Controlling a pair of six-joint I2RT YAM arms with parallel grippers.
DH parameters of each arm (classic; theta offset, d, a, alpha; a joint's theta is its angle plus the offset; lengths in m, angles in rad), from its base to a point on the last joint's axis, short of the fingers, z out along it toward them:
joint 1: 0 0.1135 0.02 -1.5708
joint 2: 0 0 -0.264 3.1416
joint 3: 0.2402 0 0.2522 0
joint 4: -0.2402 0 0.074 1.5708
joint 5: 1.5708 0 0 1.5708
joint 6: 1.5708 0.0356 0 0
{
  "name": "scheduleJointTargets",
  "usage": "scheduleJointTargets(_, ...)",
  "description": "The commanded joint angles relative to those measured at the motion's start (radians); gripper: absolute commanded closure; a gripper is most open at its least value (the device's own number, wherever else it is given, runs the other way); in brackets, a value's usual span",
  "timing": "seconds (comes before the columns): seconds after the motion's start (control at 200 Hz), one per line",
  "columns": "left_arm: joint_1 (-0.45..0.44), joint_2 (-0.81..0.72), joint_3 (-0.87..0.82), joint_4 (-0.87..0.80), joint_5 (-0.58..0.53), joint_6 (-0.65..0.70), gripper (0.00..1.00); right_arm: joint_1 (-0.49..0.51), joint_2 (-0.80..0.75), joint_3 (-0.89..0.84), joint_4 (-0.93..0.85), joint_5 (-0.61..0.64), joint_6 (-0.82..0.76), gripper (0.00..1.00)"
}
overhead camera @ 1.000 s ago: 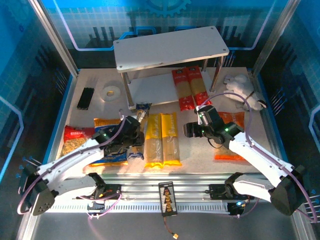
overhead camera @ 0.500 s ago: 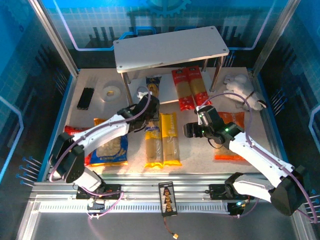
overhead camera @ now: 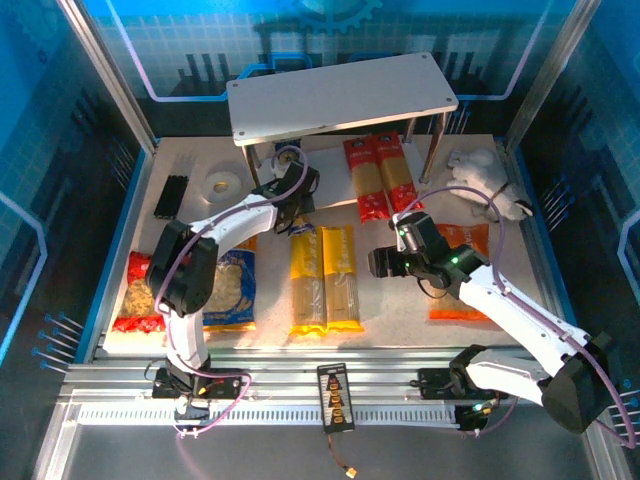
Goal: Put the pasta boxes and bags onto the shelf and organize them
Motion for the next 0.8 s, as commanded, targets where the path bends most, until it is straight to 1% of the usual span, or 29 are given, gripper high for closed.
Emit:
scheduleJointTargets(0.0,0.015,-0.004,0.101,0.059,-0.056,0.023,0.82,-0.008,-0.015,-0.005,-0.012,-0.014,-0.012,0.14)
scheduleJointTargets(0.2,0.044,0.024,0.118,0.025,-0.069,0.039,0.82,-0.014,0.001,-0.01,-0.005,-0.018,-0.016,0.14)
scheduleJointTargets(0.465,0.059,0.057,0.157,-0.027,-0.083,0.08,0.81,-0.02,0.009,-0.025,0.011,-0.032,-0.008,0.14)
scheduleJointTargets(0.65,0.067,0.085,0.177,-0.025,-0.069,0.093,0.8,-0.021,0.007,-0.029,0.009,-0.032,-0.006,0.14)
scheduleJointTargets(0.73,0.067,0.101,0.195,-0.043,-0.068,0.097,0.76,-0.024,0.005,-0.029,0.006,-0.03,-0.007,0.14)
scheduleJointTargets(0.795,0.068,0.111,0.207,-0.063,-0.068,0.094,0.65,-0.025,-0.002,-0.03,0.002,-0.026,-0.006,0.14)
